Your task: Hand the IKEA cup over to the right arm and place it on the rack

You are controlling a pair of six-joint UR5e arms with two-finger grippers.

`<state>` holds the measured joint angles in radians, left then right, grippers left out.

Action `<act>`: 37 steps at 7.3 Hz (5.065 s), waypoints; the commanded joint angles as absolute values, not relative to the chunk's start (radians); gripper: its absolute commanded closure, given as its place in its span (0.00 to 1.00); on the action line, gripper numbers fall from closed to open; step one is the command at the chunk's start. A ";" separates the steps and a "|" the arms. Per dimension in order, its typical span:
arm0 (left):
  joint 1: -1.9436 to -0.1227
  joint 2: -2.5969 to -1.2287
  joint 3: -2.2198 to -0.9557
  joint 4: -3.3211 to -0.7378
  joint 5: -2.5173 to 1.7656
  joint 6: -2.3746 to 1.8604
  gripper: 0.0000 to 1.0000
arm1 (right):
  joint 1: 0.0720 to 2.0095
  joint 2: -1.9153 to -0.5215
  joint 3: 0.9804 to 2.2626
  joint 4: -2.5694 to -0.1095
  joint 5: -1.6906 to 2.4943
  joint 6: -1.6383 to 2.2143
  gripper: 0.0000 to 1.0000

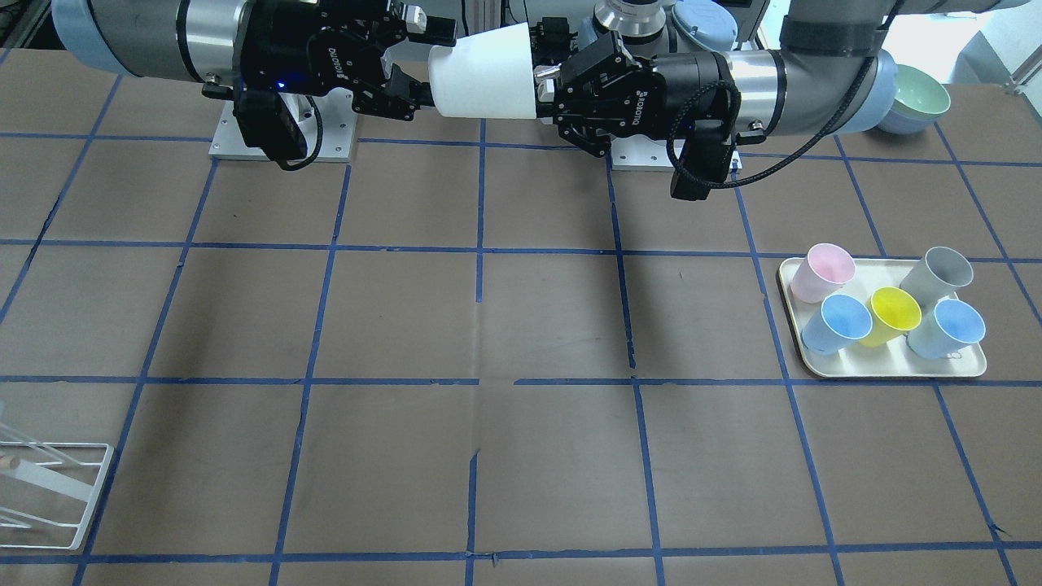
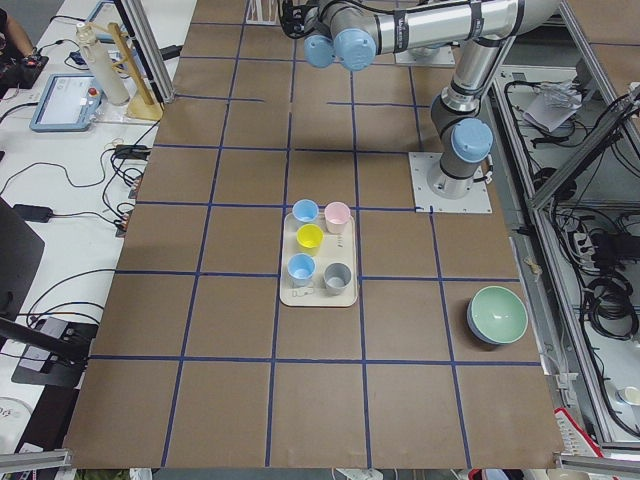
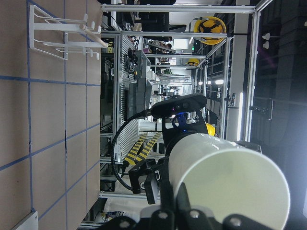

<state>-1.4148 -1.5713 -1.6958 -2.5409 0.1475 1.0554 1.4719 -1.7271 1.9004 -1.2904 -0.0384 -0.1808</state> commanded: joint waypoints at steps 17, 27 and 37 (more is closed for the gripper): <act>-1.398 -1.571 -1.680 -2.537 0.166 1.049 0.01 | 1.332 -1.729 1.838 -1.292 -0.046 -0.109 1.00; -1.411 -1.572 -1.655 -1.880 0.918 0.445 0.00 | 1.216 -1.732 1.680 -1.465 -1.110 -0.369 1.00; -1.568 -1.611 -1.548 -1.565 1.548 -0.037 0.00 | 1.046 -1.585 1.687 -1.804 -1.369 -0.847 1.00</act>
<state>-1.5685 -1.5955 -1.5685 -1.5542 1.5506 -0.0348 1.0933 -1.6028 1.6883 -1.7917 -1.4129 -0.8539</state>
